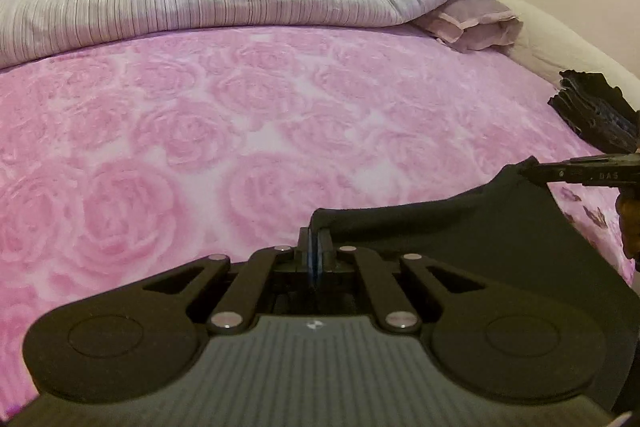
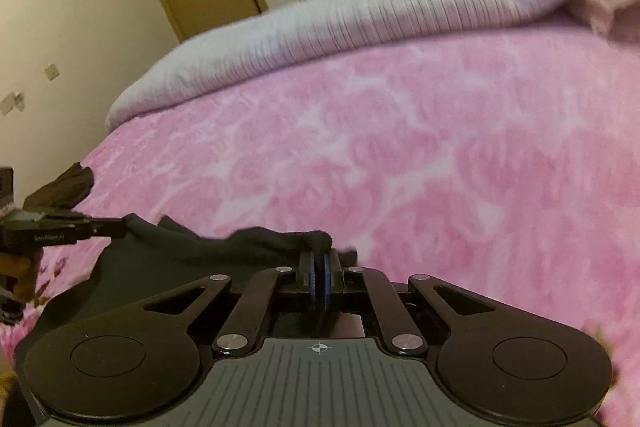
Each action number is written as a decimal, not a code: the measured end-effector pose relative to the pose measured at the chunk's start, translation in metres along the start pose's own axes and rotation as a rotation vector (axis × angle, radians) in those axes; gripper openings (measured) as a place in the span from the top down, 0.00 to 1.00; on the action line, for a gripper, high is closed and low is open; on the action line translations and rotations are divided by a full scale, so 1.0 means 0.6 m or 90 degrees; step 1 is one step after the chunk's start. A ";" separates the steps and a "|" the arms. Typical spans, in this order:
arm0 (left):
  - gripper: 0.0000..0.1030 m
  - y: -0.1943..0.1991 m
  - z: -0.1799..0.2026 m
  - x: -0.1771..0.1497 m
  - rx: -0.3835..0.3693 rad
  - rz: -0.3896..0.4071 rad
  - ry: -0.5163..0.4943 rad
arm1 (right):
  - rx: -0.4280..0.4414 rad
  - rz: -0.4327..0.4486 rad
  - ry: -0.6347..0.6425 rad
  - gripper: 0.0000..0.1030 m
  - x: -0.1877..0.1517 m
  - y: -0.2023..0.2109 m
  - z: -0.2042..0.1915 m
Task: Fold clothes
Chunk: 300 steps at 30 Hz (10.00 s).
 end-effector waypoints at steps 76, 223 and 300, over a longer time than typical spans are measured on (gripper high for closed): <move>0.72 0.250 0.088 -0.253 0.080 0.024 -0.133 | 0.055 -0.060 0.262 0.61 -0.164 0.128 -0.328; 0.89 0.203 0.297 -0.136 0.131 -0.165 -0.808 | -0.026 -0.042 0.724 0.91 -0.003 0.187 -0.274; 0.88 -0.490 1.472 0.150 -0.071 0.001 -0.959 | -0.370 -0.311 0.423 0.87 -0.121 0.821 0.912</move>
Point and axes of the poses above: each gripper's, at about its wrist camera, not at the fingertips, and y roughly against the way its jaws point, z to its right, x to its top, the point moved 6 cm from there along -y, roughly the way its jaws point, and after that the axes turned 13 degrees about y, right-handed, at the moved point
